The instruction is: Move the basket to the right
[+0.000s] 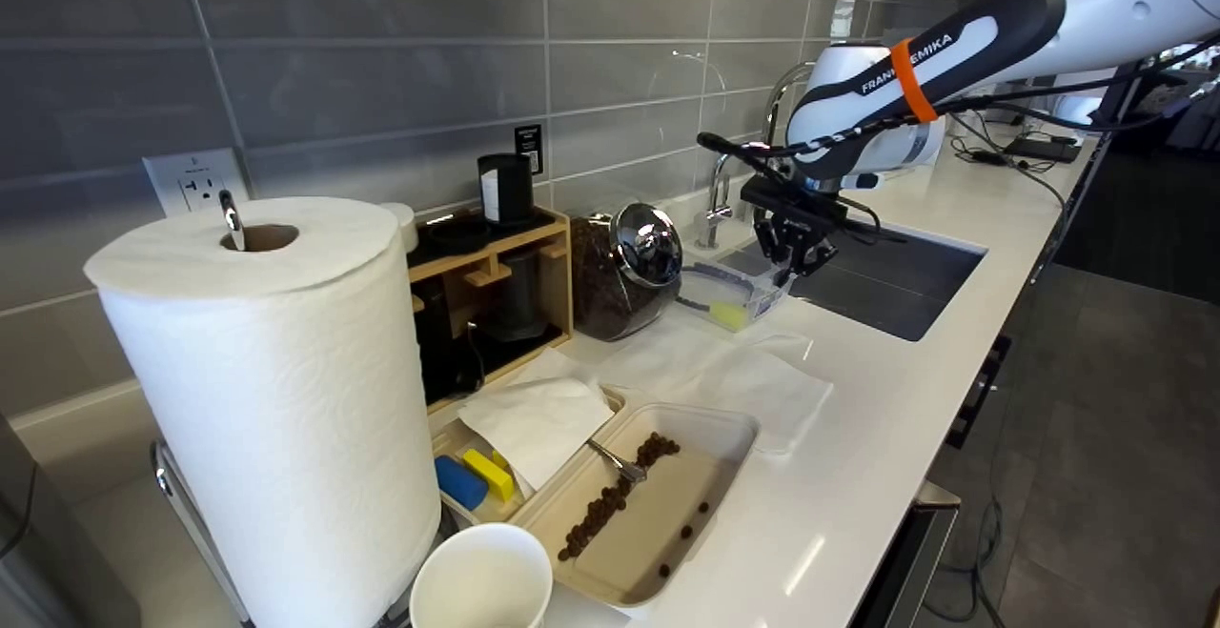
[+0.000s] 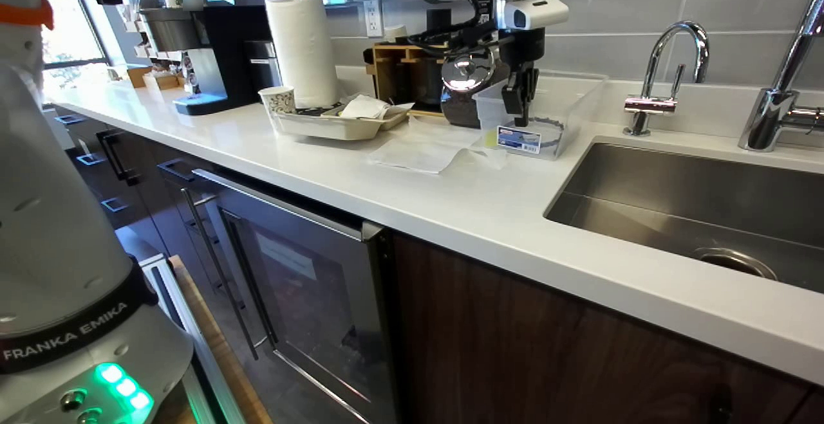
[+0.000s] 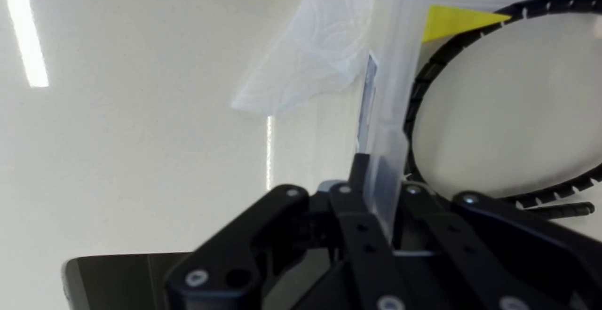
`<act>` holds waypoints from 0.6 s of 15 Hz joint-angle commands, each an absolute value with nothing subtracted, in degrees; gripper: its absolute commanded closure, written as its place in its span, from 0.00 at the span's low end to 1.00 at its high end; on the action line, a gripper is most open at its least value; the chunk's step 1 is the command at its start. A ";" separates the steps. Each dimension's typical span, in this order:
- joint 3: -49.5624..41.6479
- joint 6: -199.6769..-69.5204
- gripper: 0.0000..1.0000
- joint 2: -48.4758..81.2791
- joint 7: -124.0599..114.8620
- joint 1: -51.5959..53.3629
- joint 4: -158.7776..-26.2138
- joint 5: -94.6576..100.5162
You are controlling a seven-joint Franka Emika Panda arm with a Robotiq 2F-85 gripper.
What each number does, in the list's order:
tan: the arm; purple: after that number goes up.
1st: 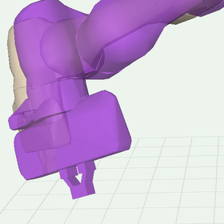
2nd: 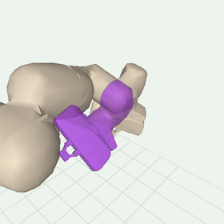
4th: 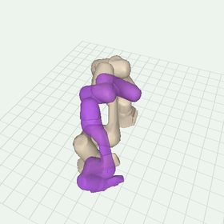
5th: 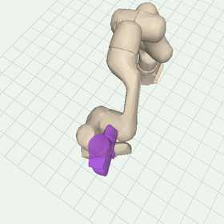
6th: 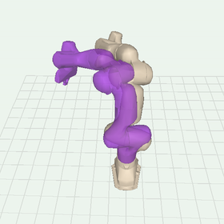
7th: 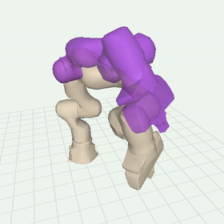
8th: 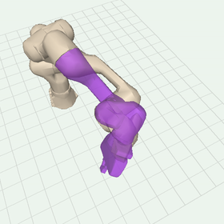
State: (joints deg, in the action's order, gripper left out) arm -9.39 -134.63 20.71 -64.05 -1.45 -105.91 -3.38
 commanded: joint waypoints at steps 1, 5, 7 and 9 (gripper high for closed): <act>-9.14 -134.00 0.61 21.11 -64.05 -1.62 -105.07 -3.77; -9.09 -132.35 0.32 19.28 -63.41 -2.14 -104.88 -4.61; -9.13 -131.68 0.17 18.05 -63.15 -2.44 -104.82 -4.75; -9.10 -130.58 0.02 16.34 -62.61 -2.88 -105.01 -4.89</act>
State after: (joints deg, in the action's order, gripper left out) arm -9.38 -133.55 19.00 -63.76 -2.05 -104.84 -3.70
